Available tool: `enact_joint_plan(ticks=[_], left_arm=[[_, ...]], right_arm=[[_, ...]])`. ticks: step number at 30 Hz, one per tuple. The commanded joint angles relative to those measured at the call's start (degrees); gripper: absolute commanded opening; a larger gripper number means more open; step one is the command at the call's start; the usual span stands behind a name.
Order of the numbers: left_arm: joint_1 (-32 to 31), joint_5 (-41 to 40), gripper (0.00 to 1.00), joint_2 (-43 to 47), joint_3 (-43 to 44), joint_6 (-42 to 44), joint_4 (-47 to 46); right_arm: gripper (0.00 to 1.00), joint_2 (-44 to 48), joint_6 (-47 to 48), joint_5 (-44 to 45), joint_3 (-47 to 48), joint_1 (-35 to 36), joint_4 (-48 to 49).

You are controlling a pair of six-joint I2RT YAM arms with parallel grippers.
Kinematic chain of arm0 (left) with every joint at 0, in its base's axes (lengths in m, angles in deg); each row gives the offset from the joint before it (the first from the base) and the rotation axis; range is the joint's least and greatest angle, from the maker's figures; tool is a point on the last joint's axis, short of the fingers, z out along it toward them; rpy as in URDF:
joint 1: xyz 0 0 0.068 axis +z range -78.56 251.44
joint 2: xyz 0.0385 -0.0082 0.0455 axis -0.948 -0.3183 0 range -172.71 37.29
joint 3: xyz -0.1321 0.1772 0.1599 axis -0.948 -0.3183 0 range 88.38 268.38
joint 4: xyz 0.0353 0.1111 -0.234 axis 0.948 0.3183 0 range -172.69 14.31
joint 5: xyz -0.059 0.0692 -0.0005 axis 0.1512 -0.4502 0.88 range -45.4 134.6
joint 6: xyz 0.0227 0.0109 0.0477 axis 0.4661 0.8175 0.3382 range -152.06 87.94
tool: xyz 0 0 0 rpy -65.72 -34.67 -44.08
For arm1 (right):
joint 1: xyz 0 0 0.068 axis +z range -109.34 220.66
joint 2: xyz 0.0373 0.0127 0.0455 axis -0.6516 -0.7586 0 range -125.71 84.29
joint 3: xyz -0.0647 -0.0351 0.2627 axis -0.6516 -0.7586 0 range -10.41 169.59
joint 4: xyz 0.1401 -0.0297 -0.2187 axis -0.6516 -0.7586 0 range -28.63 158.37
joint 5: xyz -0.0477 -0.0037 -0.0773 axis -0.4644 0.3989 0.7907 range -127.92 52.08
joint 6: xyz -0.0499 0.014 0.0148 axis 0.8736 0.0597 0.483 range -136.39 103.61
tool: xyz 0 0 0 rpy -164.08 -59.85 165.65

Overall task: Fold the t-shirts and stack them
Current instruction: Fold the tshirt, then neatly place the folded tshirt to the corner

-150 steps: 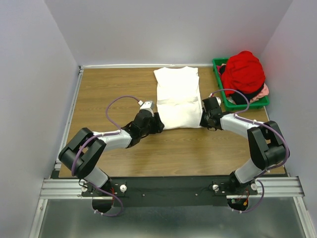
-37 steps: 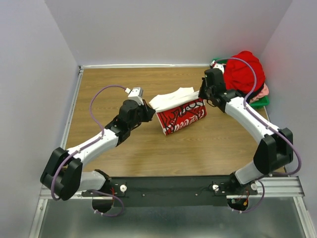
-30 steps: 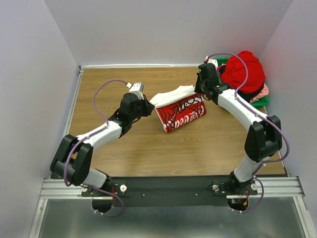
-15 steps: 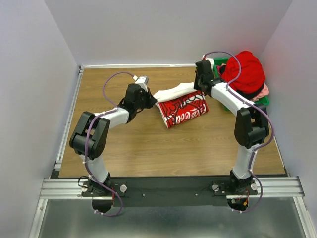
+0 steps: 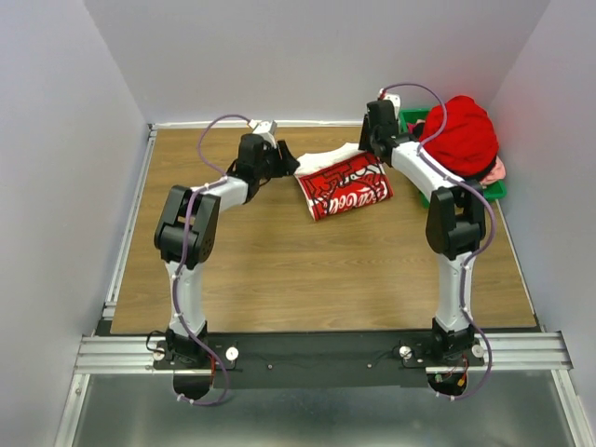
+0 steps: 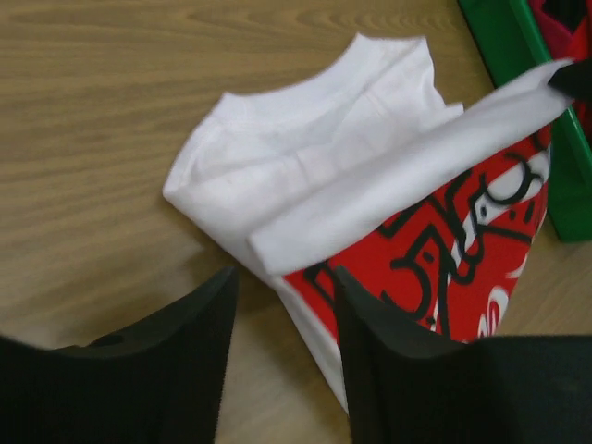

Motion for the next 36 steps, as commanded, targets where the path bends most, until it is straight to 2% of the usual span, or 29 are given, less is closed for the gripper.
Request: enact_joint_plan(ticks=[1, 2, 3, 6, 10, 12, 16, 21, 28, 36], left_arm=[[2.2, 0.62, 0.71, -5.4, 9.04, 1.22, 1.67], [2.2, 0.54, 0.83, -5.33, 10.1, 1.48, 2.03], [2.2, -0.42, 0.84, -4.72, 10.72, 1.66, 2.12], [2.2, -1.13, 0.84, -1.29, 7.5, 2.19, 1.42], [1.94, 0.88, 0.85, 2.4, -0.59, 1.84, -1.48], [1.24, 2.63, 0.84, 3.81, -5.41, 0.79, -4.29], [-0.87, 5.36, 0.83, 4.34, -10.45, -0.97, -9.12], [-2.02, 11.24, 0.83, 3.47, -15.54, -5.1, -18.08], [-2.19, 15.21, 0.83, 0.39, -17.4, -9.93, -26.97], [-2.63, 10.39, 0.83, -2.78, -14.77, -11.43, -21.09]], right_arm=[[0.75, -4.1, 1.43, -1.12, 5.69, -1.81, 1.08], [0.82, -3.85, 1.43, -1.74, 6.22, -1.72, 1.08], [0.88, -2.89, 1.35, -2.45, 6.23, -1.72, 1.08], [0.91, -0.6, 2.22, -4.65, 4.83, -1.63, 1.17], [0.91, 4.23, 2.84, -8.42, -1.92, -1.63, 1.87], [0.9, 6.7, 2.93, -13.07, -4.92, -1.72, 2.74], [0.89, 9.51, 2.23, -23.42, -13.26, -1.63, 5.2], [0.89, 9.78, 1.08, -28.46, -19.16, -1.63, 8.1], [0.89, 7.41, 0.29, -31.99, -22.86, -1.72, 9.96], [0.89, 3.1, -0.15, -29.44, -24.62, -1.63, 9.87]])
